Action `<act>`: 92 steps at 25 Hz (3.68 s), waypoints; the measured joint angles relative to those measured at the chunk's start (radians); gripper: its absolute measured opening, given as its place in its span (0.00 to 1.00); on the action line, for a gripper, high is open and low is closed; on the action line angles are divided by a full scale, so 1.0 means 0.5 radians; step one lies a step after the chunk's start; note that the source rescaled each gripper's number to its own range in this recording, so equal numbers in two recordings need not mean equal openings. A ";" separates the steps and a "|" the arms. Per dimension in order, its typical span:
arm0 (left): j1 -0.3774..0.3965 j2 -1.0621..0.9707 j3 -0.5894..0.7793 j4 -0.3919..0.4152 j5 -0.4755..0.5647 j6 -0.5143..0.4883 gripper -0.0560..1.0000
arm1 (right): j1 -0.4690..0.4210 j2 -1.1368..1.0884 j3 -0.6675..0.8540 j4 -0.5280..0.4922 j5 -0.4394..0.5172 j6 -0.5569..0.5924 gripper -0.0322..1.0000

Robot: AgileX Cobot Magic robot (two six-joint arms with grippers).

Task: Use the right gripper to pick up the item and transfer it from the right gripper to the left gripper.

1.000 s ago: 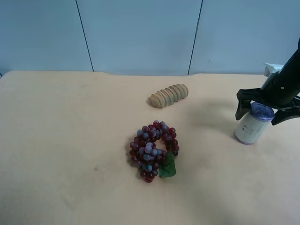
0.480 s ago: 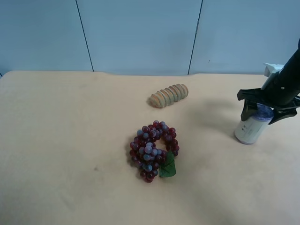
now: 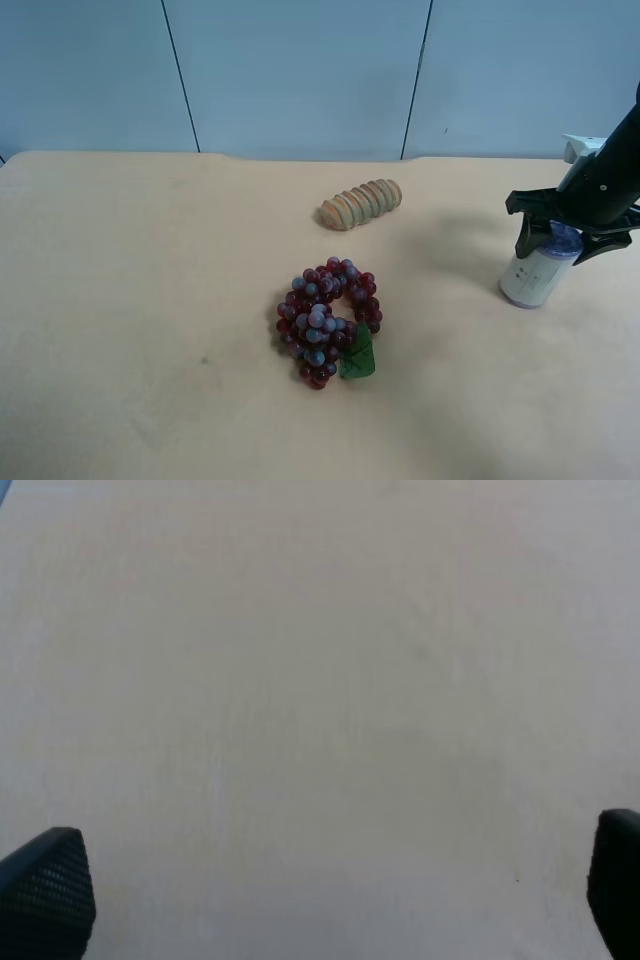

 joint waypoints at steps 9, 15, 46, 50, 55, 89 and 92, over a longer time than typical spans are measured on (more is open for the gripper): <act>0.000 0.000 0.000 0.000 0.000 0.000 1.00 | 0.000 -0.072 -0.023 0.004 0.109 0.000 0.04; 0.000 0.000 0.000 0.000 0.000 0.000 1.00 | 0.000 -0.177 -0.128 0.014 0.256 -0.002 0.04; 0.000 0.000 0.001 -0.001 0.000 0.000 1.00 | 0.093 -0.184 -0.206 1.638 0.646 -1.121 0.04; 0.000 0.000 0.001 -0.001 0.000 0.000 1.00 | 0.236 -0.077 -0.208 1.784 0.661 -1.186 0.04; 0.000 0.000 0.002 -0.001 0.000 0.000 1.00 | 0.349 0.154 -0.208 2.170 0.772 -1.442 0.04; 0.000 0.451 -0.140 -0.325 -0.141 -0.012 1.00 | 0.359 0.373 -0.208 2.447 0.822 -1.717 0.04; 0.000 0.763 -0.142 -0.503 -0.166 0.124 1.00 | 0.359 0.373 -0.208 2.447 0.822 -1.717 0.04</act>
